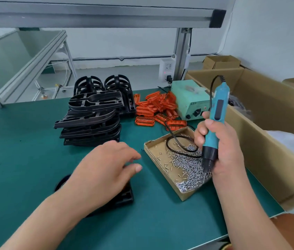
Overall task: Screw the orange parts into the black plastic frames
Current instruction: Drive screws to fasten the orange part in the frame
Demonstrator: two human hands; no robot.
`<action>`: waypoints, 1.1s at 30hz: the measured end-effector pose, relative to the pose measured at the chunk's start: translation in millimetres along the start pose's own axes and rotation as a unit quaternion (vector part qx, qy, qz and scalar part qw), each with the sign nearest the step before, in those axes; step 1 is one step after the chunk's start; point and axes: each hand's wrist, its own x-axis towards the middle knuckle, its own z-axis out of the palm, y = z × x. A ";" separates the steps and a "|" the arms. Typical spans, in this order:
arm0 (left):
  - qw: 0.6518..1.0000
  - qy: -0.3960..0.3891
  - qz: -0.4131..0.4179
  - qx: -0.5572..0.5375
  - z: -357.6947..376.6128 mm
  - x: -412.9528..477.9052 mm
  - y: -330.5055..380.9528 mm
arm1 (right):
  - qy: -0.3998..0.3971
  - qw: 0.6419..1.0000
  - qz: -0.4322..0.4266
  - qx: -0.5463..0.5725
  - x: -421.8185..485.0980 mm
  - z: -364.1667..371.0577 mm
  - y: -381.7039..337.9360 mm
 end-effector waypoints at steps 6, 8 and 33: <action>0.992 -0.043 0.115 0.023 33.5 54.8 63.0 | 0.057 0.996 -0.024 0.069 2.1 0.6 1.2; 0.986 -0.072 0.125 0.084 50.2 73.3 77.0 | 0.073 0.993 -0.033 0.085 2.6 -1.3 0.9; 0.992 -0.041 0.119 0.020 85.9 79.7 84.6 | 0.080 0.991 -0.044 0.103 1.8 -10.2 1.0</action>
